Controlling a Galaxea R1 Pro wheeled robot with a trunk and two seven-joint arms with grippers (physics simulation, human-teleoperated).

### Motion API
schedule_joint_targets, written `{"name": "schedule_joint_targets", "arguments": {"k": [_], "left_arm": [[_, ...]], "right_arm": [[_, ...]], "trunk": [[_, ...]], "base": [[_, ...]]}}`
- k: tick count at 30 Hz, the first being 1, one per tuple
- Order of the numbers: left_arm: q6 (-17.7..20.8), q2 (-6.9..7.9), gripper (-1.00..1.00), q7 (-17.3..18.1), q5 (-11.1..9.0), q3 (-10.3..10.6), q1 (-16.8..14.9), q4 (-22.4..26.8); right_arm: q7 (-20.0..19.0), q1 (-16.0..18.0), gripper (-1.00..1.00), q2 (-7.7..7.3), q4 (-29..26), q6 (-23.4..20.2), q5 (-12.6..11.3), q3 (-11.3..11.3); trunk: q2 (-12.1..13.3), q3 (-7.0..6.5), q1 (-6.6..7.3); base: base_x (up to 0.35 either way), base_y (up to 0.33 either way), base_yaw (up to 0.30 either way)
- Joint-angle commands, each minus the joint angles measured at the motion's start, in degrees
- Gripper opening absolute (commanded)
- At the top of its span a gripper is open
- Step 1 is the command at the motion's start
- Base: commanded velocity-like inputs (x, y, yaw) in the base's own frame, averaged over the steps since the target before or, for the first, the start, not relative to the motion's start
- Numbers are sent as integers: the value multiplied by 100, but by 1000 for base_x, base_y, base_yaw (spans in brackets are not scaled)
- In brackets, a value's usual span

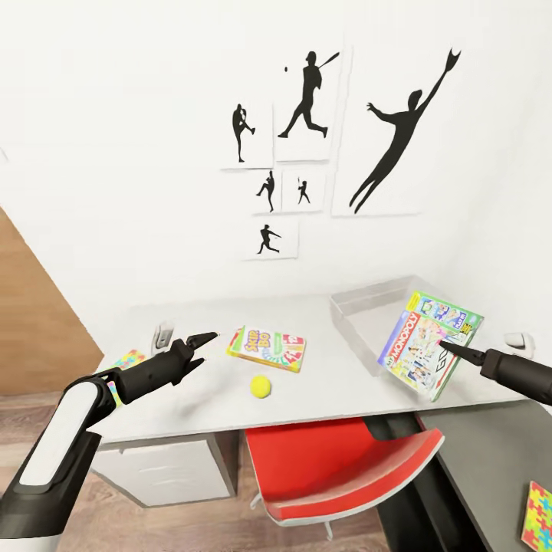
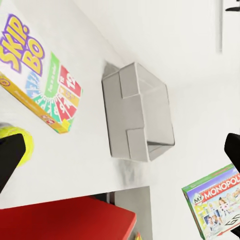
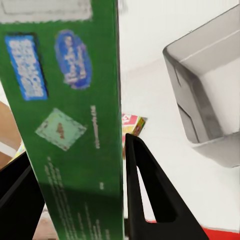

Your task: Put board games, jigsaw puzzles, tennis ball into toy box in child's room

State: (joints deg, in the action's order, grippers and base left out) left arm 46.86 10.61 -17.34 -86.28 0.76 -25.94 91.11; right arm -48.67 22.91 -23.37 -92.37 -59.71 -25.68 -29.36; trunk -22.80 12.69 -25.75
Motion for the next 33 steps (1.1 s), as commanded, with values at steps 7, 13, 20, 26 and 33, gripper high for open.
{"name": "schedule_joint_targets", "arguments": {"k": [7, 13, 20, 26, 33], "left_arm": [[0, -4, 100, -59, -60, 10, -7, 3], [-1, -1, 100, -65, -52, 9, -7, -2], [-1, 1, 100, -74, -46, 18, -7, -19], [-14, -4, 100, -87, -35, 18, -7, -42], [-25, -4, 100, -92, -28, 14, -6, -55]], "right_arm": [[-55, 3, -100, -4, 1, -29, 2, -12], [-55, 3, -100, -2, 0, -29, 2, -15], [-55, 3, -100, -1, 0, -29, 2, -17], [-55, 3, -100, -4, 0, -29, 2, -20], [-55, 3, -100, -2, -1, -29, -2, -25]], "trunk": [[-12, 11, -3], [-12, 11, -3], [-12, 11, -3], [-12, 11, -3], [-12, 11, -3]], "base": [[1, 0, 153], [1, 0, 39], [71, -95, 11], [131, -202, -3], [83, -113, -33]]}}
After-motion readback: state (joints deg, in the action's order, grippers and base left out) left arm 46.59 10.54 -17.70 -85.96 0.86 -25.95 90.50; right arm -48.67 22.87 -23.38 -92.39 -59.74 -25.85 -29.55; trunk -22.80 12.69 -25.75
